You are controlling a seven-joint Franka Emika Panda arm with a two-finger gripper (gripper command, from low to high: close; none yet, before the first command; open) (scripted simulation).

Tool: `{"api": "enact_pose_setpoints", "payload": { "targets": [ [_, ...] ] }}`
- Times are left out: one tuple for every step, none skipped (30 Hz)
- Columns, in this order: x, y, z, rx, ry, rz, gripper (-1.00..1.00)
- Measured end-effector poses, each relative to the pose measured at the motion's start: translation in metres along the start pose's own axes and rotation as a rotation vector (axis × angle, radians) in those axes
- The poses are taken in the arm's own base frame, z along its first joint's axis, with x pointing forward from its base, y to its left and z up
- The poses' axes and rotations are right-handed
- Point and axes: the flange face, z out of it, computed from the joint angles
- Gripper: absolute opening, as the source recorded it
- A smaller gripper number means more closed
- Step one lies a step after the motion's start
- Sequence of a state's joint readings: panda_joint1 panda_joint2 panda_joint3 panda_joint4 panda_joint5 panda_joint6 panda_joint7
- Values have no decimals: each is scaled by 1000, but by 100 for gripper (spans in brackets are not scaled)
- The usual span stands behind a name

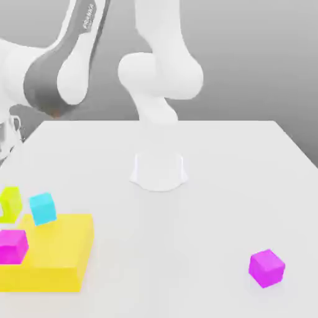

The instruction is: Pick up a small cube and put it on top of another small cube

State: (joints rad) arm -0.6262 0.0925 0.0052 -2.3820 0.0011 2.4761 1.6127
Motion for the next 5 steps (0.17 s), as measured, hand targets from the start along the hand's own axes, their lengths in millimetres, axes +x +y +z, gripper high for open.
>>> {"api": "enact_pose_setpoints", "payload": {
  "targets": [
    [0,0,15,0,0,-4,-100],
    [0,0,27,0,0,-6,100],
    [0,0,27,0,0,-6,100],
    [0,0,27,0,0,-6,100],
    [0,0,27,0,0,-6,100]
  ]
}}
